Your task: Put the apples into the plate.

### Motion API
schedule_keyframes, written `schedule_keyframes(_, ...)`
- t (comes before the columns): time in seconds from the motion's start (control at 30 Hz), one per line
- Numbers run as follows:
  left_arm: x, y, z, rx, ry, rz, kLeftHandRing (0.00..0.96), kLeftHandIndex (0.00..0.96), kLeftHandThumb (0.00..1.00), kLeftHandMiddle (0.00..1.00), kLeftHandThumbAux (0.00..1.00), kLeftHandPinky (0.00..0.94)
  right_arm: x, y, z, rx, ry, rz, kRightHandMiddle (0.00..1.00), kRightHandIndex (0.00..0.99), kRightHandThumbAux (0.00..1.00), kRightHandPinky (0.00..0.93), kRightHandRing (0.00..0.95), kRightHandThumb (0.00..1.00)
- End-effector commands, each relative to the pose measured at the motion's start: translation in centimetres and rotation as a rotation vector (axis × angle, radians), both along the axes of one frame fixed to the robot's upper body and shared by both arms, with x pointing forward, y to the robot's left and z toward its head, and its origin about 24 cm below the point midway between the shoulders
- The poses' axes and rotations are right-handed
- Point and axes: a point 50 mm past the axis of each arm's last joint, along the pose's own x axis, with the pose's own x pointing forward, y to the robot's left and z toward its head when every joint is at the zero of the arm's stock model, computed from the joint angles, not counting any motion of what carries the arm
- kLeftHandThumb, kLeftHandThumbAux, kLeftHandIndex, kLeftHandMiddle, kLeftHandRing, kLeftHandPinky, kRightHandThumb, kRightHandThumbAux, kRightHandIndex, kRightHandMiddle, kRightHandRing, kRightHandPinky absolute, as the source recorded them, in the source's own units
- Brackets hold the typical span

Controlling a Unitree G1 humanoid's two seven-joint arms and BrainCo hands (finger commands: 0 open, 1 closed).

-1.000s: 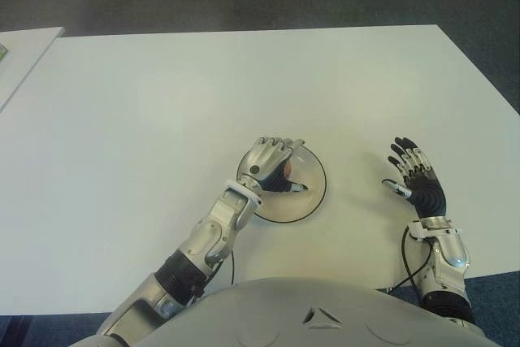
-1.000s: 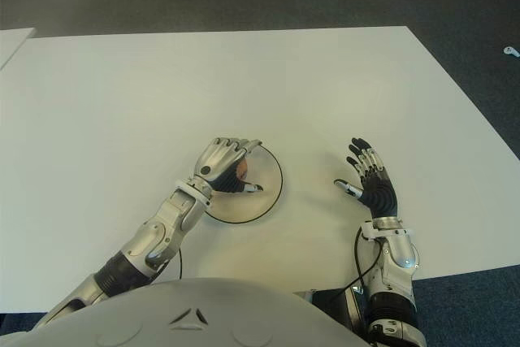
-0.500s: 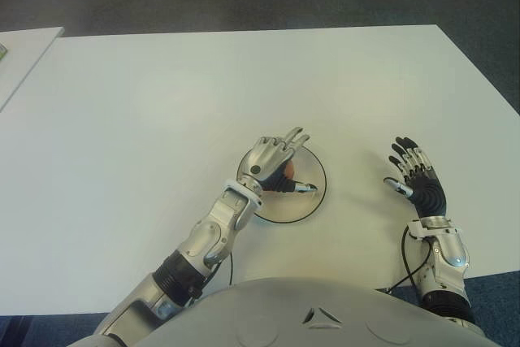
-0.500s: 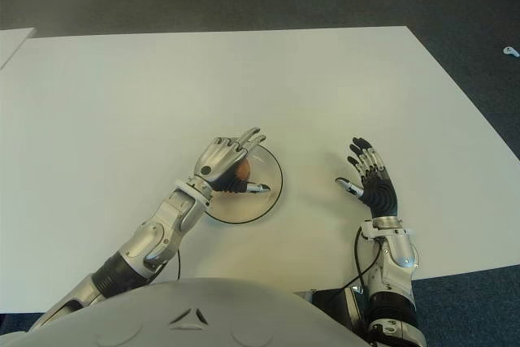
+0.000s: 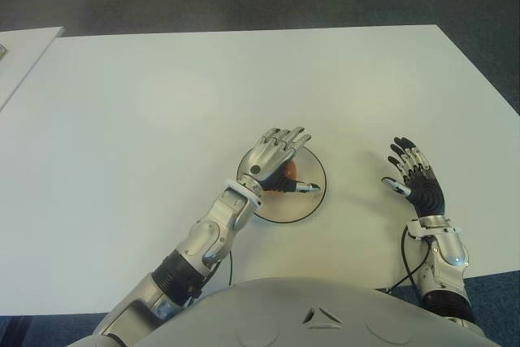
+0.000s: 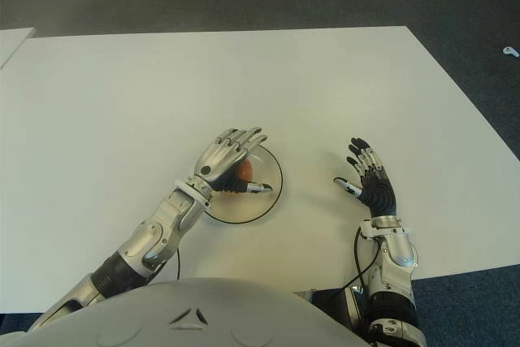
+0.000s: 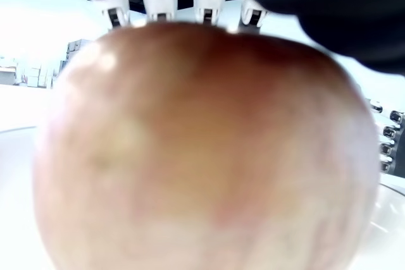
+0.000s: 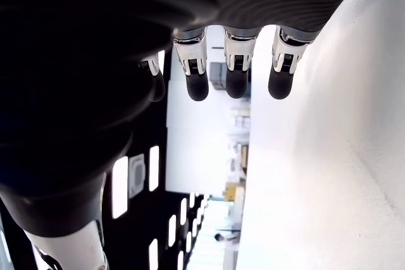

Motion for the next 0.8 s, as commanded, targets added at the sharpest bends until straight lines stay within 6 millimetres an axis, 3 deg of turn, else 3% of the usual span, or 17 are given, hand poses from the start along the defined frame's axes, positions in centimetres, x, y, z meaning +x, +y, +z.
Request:
schedule_keyframes(0.03,0.0,0.5,0.1,-0.008,-0.012,0.015,0.0,0.0,0.043,0.0,0.188,0.0,-2.7,1.7,-4.0,0.093,0.213,-0.011,0.0,0.005,0.791,0.0,0.0,0.031)
schedule_keyframes(0.33,0.1,0.8,0.5,-0.062,0.004,0.079,0.0,0.0,0.032,0.0,0.185,0.0,-2.8,1.7,-4.1,0.1,0.211,-0.012,0.0,0.003,0.786,0.0,0.0,0.03)
schedule_keyframes(0.8,0.2,1.9,0.8,-0.288,0.036,0.243,0.0,0.0,0.032,0.0,0.234,0.0,-2.7,1.9,-4.2,0.093,0.209,-0.008,0.0,0.007,0.784,0.0,0.0,0.028)
